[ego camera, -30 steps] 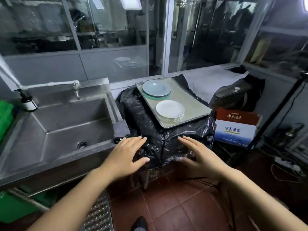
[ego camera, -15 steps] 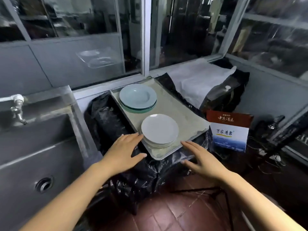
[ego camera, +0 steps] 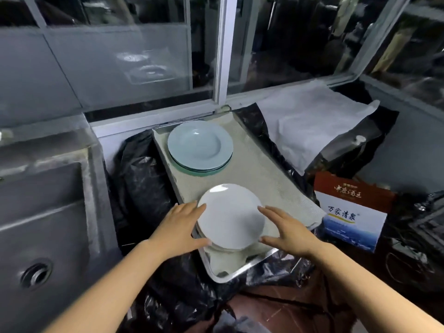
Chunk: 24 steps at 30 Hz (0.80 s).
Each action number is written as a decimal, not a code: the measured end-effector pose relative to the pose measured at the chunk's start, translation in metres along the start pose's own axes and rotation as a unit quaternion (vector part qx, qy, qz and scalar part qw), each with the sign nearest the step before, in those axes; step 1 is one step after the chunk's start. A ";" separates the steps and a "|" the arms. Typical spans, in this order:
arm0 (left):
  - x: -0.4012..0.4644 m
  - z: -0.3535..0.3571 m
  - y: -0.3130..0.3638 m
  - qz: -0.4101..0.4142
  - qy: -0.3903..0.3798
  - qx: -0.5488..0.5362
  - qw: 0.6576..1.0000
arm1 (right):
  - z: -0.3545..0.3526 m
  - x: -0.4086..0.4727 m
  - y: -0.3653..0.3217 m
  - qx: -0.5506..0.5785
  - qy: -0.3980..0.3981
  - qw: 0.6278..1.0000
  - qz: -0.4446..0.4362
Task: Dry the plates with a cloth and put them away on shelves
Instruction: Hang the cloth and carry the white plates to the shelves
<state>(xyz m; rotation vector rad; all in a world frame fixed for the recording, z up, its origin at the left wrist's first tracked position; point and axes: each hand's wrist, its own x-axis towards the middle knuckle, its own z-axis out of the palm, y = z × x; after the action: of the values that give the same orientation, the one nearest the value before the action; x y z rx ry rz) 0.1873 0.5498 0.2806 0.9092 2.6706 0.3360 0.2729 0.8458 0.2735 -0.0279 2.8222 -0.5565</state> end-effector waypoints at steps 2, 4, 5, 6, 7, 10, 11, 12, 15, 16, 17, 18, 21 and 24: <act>0.014 0.008 -0.004 -0.022 -0.013 -0.007 1.000 | 0.003 0.017 0.013 -0.011 -0.042 0.999 -0.004; 0.027 0.017 -0.007 -0.049 -0.019 -0.026 0.998 | 0.006 0.033 0.025 -0.022 -0.077 0.997 -0.010; 0.031 0.021 -0.009 -0.057 -0.022 -0.030 0.998 | 0.008 0.039 0.030 -0.025 -0.089 0.996 -0.013; 0.035 0.026 -0.011 -0.064 -0.025 -0.031 0.997 | 0.011 0.045 0.035 -0.027 -0.099 0.995 -0.015; 0.037 0.031 -0.013 -0.067 -0.028 -0.027 0.997 | 0.013 0.051 0.039 -0.026 -0.107 0.994 -0.019; 0.040 0.044 -0.013 -0.071 -0.048 -0.011 0.996 | 0.015 0.064 0.048 -0.012 -0.117 0.992 -0.050; 0.039 0.047 -0.012 -0.073 -0.052 -0.008 0.996 | 0.016 0.068 0.050 -0.005 -0.115 0.991 -0.063; 0.039 0.049 -0.011 -0.076 -0.054 -0.006 0.996 | 0.016 0.071 0.051 0.001 -0.113 0.991 -0.074; 0.039 0.057 -0.006 -0.094 -0.045 -0.004 0.995 | 0.020 0.080 0.058 0.018 -0.112 0.990 -0.086; 0.040 0.060 -0.004 -0.100 -0.040 -0.007 0.994 | 0.022 0.082 0.060 0.020 -0.112 0.989 -0.090; 0.041 0.063 -0.001 -0.106 -0.034 -0.012 0.994 | 0.024 0.083 0.061 0.020 -0.111 0.989 -0.095; 0.043 0.067 0.001 -0.112 -0.028 -0.019 0.993 | 0.025 0.085 0.062 0.018 -0.110 0.989 -0.103; 0.047 0.075 0.006 -0.123 -0.009 -0.039 0.992 | 0.029 0.089 0.064 0.012 -0.107 0.987 -0.119; 0.047 0.079 0.005 -0.125 0.002 -0.033 0.992 | 0.030 0.090 0.064 0.026 -0.104 0.987 -0.119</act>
<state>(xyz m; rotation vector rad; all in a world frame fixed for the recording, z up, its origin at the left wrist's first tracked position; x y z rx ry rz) 0.1824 0.5920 0.1993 0.5464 2.7195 0.3647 0.1959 0.8881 0.1998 -0.3955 2.6149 -0.6388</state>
